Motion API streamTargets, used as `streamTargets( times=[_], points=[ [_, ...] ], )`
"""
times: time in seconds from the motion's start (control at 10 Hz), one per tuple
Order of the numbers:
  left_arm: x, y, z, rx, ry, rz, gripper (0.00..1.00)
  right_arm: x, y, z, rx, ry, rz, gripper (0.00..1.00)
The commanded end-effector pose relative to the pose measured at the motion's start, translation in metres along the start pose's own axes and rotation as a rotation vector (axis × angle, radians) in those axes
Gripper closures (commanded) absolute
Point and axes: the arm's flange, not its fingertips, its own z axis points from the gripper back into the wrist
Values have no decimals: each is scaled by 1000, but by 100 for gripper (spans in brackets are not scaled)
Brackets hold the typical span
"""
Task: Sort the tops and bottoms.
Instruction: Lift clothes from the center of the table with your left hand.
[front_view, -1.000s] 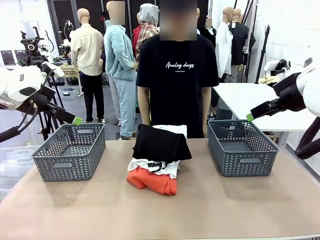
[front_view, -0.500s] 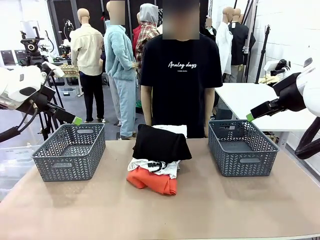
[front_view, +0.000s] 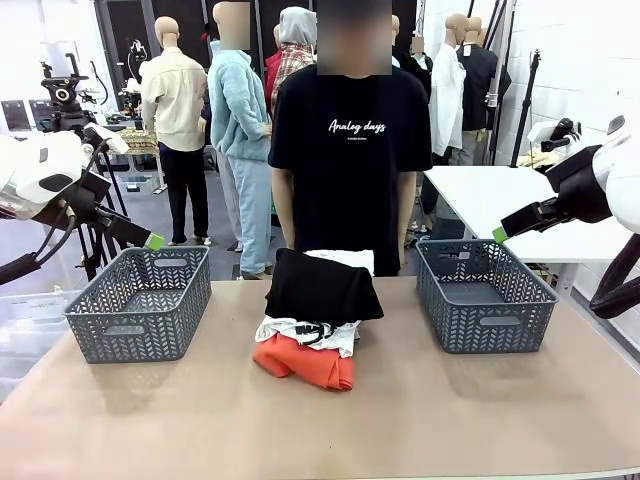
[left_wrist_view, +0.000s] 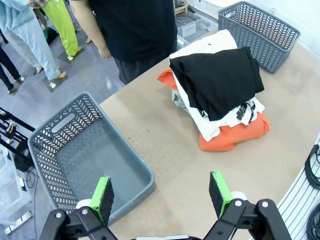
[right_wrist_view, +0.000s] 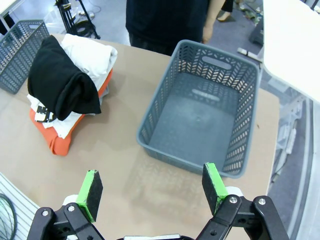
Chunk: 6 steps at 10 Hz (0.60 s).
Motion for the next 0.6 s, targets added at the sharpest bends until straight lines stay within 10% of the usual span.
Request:
streamTargets(
  times=[0.0, 0.5],
  points=[
    [0, 1, 2, -4, -3, 2, 0, 0, 0, -1, 7, -6, -13, 0],
    [0, 1, 2, -4, -3, 2, 0, 0, 0, -1, 7, -6, -13, 0]
  ],
)
